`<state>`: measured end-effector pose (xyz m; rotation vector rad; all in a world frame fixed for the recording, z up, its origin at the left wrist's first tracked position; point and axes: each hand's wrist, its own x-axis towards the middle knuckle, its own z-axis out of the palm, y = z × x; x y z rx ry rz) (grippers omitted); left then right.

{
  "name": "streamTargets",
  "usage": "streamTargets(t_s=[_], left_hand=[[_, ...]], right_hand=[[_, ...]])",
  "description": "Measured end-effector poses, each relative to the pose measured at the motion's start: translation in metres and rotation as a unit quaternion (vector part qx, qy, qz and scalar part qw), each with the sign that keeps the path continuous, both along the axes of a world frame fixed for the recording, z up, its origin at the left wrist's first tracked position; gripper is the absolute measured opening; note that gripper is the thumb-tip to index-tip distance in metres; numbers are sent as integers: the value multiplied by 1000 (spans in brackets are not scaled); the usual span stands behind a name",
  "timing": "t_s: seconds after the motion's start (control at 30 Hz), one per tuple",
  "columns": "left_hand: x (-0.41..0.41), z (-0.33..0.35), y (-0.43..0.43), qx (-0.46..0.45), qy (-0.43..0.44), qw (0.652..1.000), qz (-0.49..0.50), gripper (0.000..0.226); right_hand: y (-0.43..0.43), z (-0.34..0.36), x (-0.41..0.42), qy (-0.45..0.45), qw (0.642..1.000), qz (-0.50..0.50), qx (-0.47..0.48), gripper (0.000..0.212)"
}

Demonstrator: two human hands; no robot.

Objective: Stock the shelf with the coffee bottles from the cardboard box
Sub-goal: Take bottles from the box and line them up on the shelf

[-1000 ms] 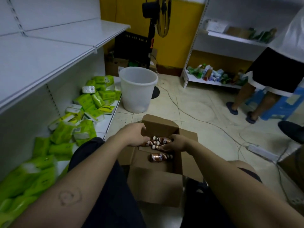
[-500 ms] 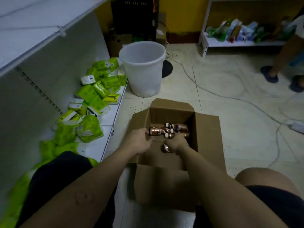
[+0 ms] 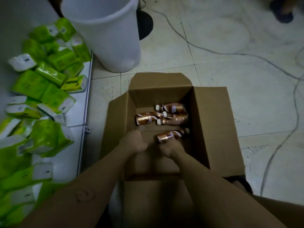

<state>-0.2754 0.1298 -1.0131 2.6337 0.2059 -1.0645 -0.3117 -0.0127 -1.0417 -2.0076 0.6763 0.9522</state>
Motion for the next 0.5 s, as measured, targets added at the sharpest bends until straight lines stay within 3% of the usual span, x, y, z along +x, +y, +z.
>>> streamTargets(t_s=[0.2, 0.3, 0.4, 0.5], left_hand=[[51, -74, -7, 42, -31, 996, -70, 85], [79, -103, -16, 39, -65, 996, -47, 95], [102, -133, -15, 35, -119, 991, -51, 91], [101, -152, -15, 97, -159, 977, -101, 73]], right_hand=[[-20, -65, 13, 52, 979, -191, 42, 54], [-24, -91, 24, 78, 965, -249, 20, 72], [-18, -116, 40, 65, 964, -256, -19, 89], [-7, -133, 46, 66, 949, -308, -9, 99]])
